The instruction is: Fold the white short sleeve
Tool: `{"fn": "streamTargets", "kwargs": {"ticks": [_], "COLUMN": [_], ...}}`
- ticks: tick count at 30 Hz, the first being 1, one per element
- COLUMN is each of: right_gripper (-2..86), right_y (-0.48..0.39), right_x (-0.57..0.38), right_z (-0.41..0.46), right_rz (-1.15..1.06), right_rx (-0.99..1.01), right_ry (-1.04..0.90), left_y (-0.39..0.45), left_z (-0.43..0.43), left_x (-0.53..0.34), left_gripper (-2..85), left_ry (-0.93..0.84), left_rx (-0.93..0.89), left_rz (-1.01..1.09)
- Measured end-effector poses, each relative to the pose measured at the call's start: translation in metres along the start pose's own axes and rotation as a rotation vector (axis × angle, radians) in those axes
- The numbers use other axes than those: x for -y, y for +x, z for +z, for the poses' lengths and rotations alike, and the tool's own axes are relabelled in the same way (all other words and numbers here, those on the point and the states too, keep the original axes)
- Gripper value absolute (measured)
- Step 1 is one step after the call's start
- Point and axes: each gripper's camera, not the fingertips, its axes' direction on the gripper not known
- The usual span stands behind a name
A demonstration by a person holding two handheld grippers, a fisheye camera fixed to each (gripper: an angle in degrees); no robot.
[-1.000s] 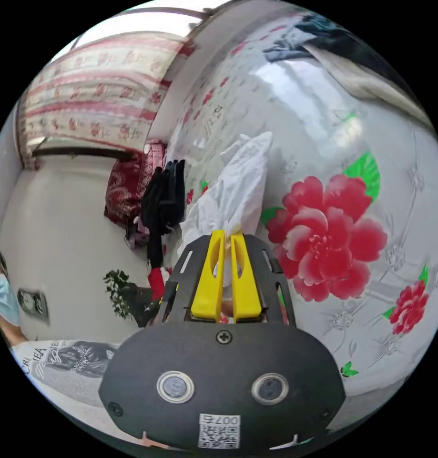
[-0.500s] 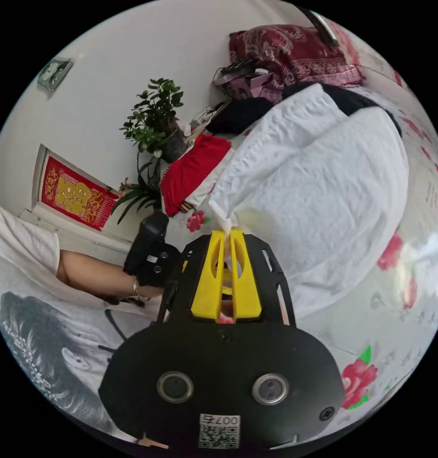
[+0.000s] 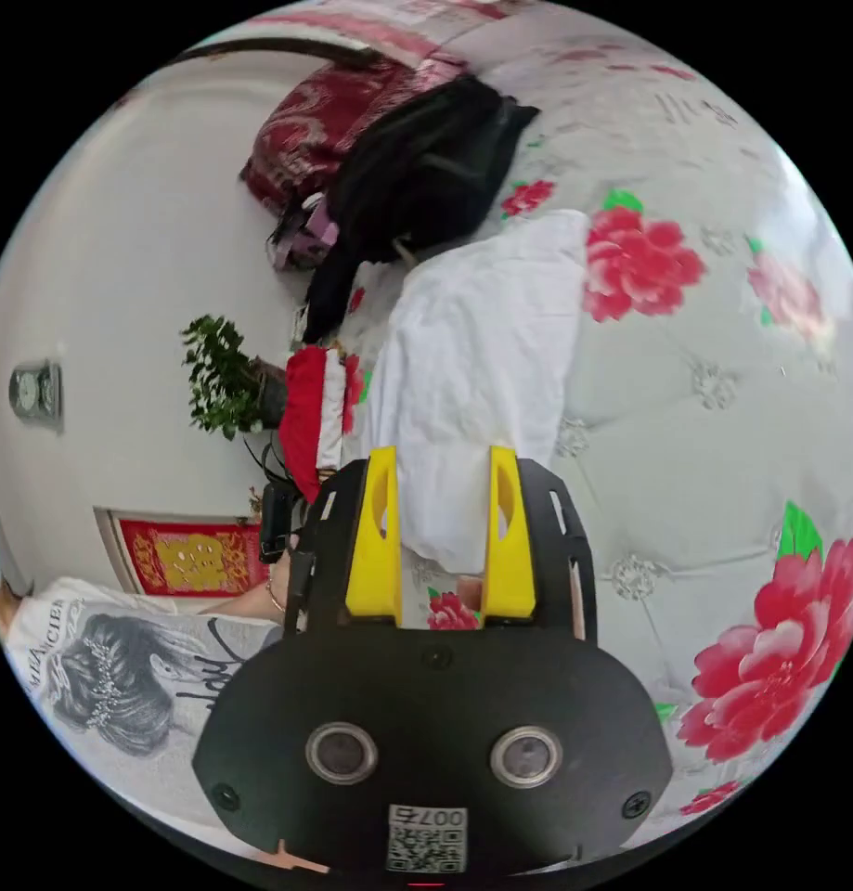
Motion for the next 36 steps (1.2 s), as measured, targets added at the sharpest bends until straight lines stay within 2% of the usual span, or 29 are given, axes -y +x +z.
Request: {"fn": "streamTargets", "kwargs": {"ticks": [2,5,9,12,17,21,26,30,33,36], "right_gripper": [11.3,10.3,6.7,3.7,0.7,0.2,0.0,0.1,0.3,1.2], "right_y": [0.046,0.082,0.103,0.083,-0.004,-0.103,-0.241,-0.277,-0.257,-0.213], "right_x": [-0.005,-0.01,-0.001,0.013,0.068,0.11,0.123,0.103,0.082,0.063], "right_z": [-0.003,-0.002,0.001,-0.006,-0.027,-0.035,-0.013,0.032,0.101,0.177], "right_rz": [0.154,0.243,0.304,0.251,0.098,-0.092,-0.316,-0.355,-0.201,0.032], "right_rx": [0.07,0.114,0.366,0.453,0.618,0.679,0.88,0.902,0.783,0.554], "right_ry": [-0.013,0.009,-0.001,0.027,0.127,0.15,0.157,0.156,0.077,-0.09], "left_y": [-0.004,-0.005,0.004,0.038,0.101,0.158,0.201,0.2,0.168,0.109], "left_z": [-0.005,-0.02,-0.044,-0.08,-0.179,-0.301,-0.43,-0.48,-0.473,-0.435], "left_x": [0.007,0.018,0.039,0.058,0.095,0.121,0.085,0.029,0.009,0.003], "left_gripper": [16.0,15.2,2.8,0.3,-0.6,-0.8,-0.8,-0.5,0.3,3.4], "left_ry": [-0.006,0.023,0.047,0.117,0.264,0.39,0.563,0.662,0.651,0.564], "left_rx": [-0.028,-0.035,-0.028,-0.056,-0.134,-0.144,-0.197,-0.054,0.145,0.363], "left_rz": [-0.02,-0.022,-0.055,0.051,0.214,0.36,0.513,0.513,0.387,0.186]}}
